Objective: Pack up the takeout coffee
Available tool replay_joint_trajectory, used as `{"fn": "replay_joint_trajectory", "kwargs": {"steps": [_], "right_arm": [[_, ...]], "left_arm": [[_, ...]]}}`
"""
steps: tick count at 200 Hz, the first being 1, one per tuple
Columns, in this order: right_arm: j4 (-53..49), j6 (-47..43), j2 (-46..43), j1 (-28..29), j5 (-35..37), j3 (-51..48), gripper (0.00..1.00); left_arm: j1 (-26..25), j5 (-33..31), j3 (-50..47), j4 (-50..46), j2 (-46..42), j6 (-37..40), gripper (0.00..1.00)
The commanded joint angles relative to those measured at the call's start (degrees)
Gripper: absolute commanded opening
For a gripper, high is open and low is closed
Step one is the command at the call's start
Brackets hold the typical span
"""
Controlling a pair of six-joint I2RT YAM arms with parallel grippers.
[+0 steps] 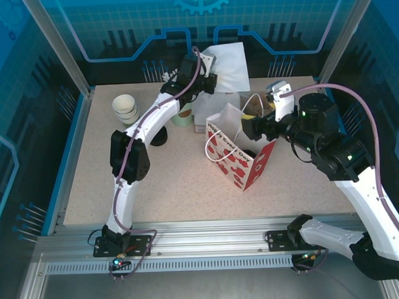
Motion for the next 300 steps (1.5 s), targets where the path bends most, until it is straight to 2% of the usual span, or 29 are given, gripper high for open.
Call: {"fn": "replay_joint_trajectory", "kwargs": {"steps": [1, 18, 40, 61, 94, 125, 166, 218, 254, 264, 285, 300], "right_arm": [[2.57, 0.11, 2.31, -2.82, -1.09, 1.05, 0.94], [5.40, 1.32, 5.70, -7.01, -3.60, 3.05, 0.94], [8.13, 6.16, 12.93, -15.17, -12.40, 6.92, 0.93], [11.92, 10.73, 19.93, -19.45, -18.46, 9.60, 0.91], [16.65, 16.48, 29.93, -21.95, -25.09, 14.13, 0.88], [18.55, 18.46, 37.29, -22.19, -28.21, 18.65, 0.84], [16.43, 18.18, 45.22, -22.44, -28.56, 25.53, 0.68], [16.75, 18.97, 51.50, -22.24, -31.64, 30.50, 0.28], [17.17, 18.32, 52.26, -22.19, -31.95, 30.99, 0.04], [17.17, 17.96, 52.16, -22.03, -31.78, 31.20, 0.00], [16.08, 16.69, 52.34, -21.70, -31.14, 32.49, 0.00], [15.14, 15.95, 52.83, -21.39, -31.36, 34.01, 0.00]], "left_arm": [[0.94, 2.91, -4.05, 5.76, -7.01, -3.40, 0.05], [1.64, 5.19, -7.46, 9.27, -9.76, -6.06, 0.03], [2.35, 7.65, -12.40, 14.65, -12.65, -8.74, 0.00], [2.43, 8.22, -14.40, 16.49, -13.68, -8.97, 0.00], [2.40, 9.15, -14.90, 17.05, -13.80, -8.61, 0.00], [2.43, 9.40, -14.87, 16.82, -13.46, -8.09, 0.00], [2.38, 9.44, -14.70, 17.02, -12.58, -7.73, 0.00], [2.39, 9.00, -14.17, 16.63, -10.61, -7.38, 0.00], [2.43, 7.29, -12.75, 14.28, -8.23, -5.69, 0.01], [2.42, 7.08, -11.99, 13.29, -7.21, -5.23, 0.05], [2.38, 6.73, -10.29, 11.22, -5.83, -4.47, 0.21], [2.40, 6.63, -9.25, 9.84, -5.70, -4.03, 0.28]]}}
